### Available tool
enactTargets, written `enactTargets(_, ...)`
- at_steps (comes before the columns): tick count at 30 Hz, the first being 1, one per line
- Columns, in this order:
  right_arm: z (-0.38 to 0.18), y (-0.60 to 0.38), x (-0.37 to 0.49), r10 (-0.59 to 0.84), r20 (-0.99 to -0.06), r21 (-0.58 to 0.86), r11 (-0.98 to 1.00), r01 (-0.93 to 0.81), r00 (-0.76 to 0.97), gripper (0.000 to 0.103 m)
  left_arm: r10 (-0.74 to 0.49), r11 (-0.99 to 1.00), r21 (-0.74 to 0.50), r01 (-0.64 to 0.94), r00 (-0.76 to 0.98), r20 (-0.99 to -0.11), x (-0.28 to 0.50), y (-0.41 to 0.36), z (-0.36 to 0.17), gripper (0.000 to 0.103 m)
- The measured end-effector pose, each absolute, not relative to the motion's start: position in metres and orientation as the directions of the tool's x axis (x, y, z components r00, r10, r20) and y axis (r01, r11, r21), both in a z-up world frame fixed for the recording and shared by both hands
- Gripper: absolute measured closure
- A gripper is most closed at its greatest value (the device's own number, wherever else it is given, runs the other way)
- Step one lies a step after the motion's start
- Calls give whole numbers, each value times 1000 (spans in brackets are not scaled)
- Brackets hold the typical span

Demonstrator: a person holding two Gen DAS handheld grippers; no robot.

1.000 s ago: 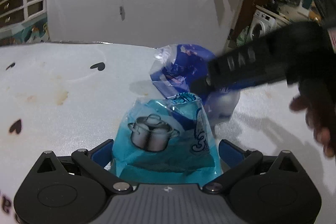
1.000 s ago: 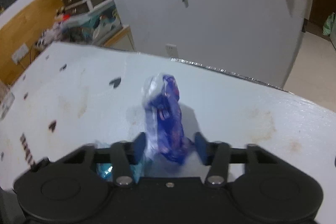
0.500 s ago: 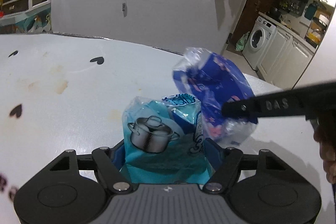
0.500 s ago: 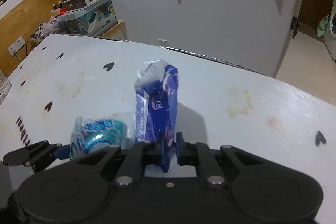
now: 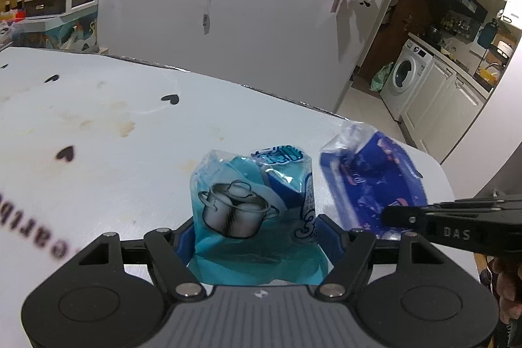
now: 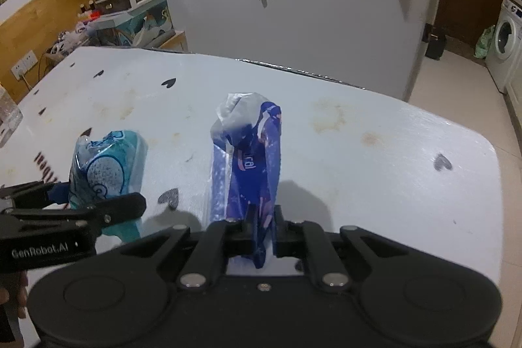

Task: Collect trash
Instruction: 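Carry the teal packet and blue-and-white bag with both tools over the bin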

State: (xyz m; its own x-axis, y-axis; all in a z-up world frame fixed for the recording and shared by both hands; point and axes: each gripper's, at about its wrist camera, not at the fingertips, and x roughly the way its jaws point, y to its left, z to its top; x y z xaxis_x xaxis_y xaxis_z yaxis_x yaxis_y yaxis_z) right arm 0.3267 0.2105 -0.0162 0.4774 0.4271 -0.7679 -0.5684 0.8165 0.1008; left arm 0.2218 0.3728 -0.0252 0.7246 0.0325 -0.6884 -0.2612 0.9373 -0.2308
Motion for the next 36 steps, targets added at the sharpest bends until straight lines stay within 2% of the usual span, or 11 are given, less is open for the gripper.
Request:
enactTargets(23,19,103,240,395,-723,101,872,-480,566,95,60,957,-168,-236,728,-683,143,286,17,29)
enactTargets(36,16,9,228,408,-715,139,879,-456,568,95,58,966,-141,-215,718,-694,141,197,21,29)
